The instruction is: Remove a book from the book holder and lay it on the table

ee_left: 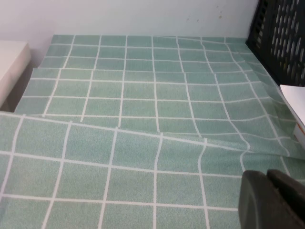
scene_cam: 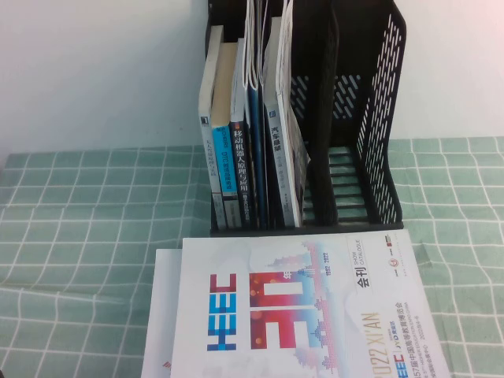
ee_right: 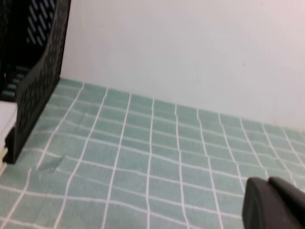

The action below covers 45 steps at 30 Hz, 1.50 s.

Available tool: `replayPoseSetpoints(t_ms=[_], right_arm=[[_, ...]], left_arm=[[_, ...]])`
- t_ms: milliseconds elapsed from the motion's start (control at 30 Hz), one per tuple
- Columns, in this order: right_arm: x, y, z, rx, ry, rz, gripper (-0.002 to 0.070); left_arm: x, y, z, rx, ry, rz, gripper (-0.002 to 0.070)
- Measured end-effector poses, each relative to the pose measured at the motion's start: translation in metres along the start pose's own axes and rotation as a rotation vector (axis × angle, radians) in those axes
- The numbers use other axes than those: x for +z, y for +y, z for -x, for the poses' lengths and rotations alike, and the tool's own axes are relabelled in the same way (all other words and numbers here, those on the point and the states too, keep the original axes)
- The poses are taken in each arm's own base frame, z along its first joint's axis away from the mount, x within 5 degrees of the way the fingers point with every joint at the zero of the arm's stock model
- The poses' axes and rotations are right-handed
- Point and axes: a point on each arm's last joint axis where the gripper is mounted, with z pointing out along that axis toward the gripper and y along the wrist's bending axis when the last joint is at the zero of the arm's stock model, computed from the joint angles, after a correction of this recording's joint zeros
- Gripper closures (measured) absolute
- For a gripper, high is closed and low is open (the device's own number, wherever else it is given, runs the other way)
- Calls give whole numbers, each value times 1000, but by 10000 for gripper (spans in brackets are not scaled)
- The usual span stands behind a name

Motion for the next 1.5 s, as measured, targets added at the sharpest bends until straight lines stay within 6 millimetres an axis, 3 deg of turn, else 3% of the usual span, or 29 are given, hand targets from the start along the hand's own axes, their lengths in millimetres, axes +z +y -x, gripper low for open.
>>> replayPoseSetpoints(t_ms=[267, 500, 867, 1000, 1267, 1500], right_arm=[[0, -1, 4, -2, -41, -7, 678], [0, 1, -6, -10, 62, 10, 678], [0, 1, -7, -27, 82, 14, 678], [0, -1, 4, -21, -39, -8, 678], [-11, -7, 42, -8, -479, -83, 678], [-18, -10, 53, 8, -623, -109, 678]], left_arm=[[0, 0, 0, 0, 0, 0, 678], [0, 0, 2, 0, -25, -3, 678], [-5, -4, 30, 7, -333, -44, 678], [-10, -6, 42, 7, -482, -65, 678], [-24, -9, 61, 7, -740, -101, 678], [-32, -8, 68, -16, -853, -107, 678]])
